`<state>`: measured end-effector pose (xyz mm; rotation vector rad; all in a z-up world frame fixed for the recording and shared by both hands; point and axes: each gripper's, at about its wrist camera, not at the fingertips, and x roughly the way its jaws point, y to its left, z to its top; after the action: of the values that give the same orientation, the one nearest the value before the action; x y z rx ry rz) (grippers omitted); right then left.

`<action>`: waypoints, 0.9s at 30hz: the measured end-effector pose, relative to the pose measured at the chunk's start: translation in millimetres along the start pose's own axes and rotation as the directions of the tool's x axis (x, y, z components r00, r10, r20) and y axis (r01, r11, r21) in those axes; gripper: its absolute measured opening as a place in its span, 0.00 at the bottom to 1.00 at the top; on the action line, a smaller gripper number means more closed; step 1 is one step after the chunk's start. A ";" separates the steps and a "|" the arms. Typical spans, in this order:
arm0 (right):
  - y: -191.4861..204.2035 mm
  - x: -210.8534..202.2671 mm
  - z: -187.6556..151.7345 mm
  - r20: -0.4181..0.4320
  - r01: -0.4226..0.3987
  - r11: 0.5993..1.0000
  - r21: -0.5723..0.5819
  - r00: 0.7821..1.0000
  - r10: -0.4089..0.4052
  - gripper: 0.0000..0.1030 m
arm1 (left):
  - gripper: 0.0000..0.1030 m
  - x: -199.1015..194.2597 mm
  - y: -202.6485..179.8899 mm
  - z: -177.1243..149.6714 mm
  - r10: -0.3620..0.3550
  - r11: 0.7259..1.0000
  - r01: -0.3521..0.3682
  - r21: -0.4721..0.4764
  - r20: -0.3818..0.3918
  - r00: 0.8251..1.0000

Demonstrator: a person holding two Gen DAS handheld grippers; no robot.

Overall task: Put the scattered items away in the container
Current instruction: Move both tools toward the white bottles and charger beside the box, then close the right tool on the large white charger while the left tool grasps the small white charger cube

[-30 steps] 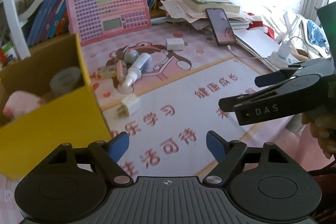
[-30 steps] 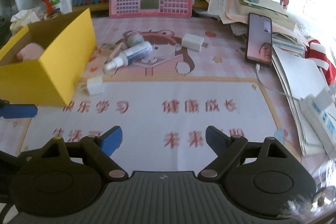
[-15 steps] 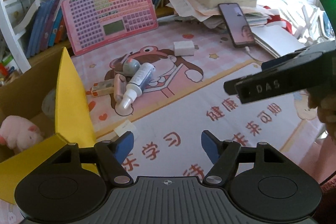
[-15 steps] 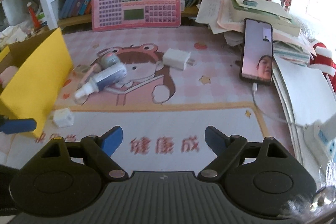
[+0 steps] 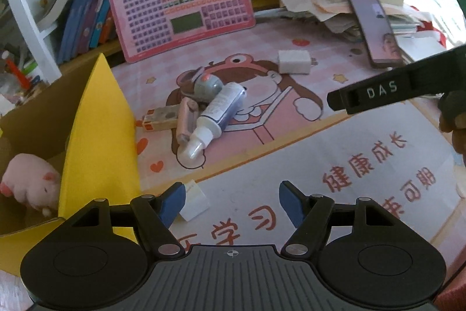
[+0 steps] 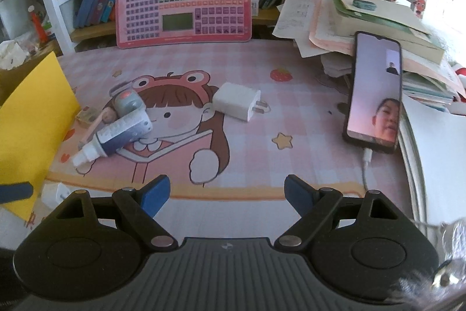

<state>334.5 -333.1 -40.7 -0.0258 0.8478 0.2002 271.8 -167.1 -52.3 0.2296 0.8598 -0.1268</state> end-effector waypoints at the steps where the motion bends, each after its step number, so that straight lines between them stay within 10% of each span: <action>1: -0.6 3.1 1.8 -0.001 -0.005 1.000 -0.003 1.000 0.005 0.84 | 0.70 2.5 0.1 0.8 0.013 1.000 -0.013 -0.008 -0.007 1.000; 12: -1.5 37.7 23.9 -0.001 -0.026 0.999 -0.042 1.000 0.026 0.84 | 0.69 33.1 5.2 12.6 0.131 0.977 -0.142 -0.156 -0.083 0.988; 27: 0.7 92.8 60.5 0.036 0.052 0.990 -0.134 0.998 -0.048 0.84 | 0.68 37.2 -2.3 18.8 0.215 0.966 -0.227 -0.120 -0.109 0.971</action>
<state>439.0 -310.8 -69.9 -0.1697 0.7989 0.2101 309.2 -174.7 -69.1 0.2075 0.9278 0.1507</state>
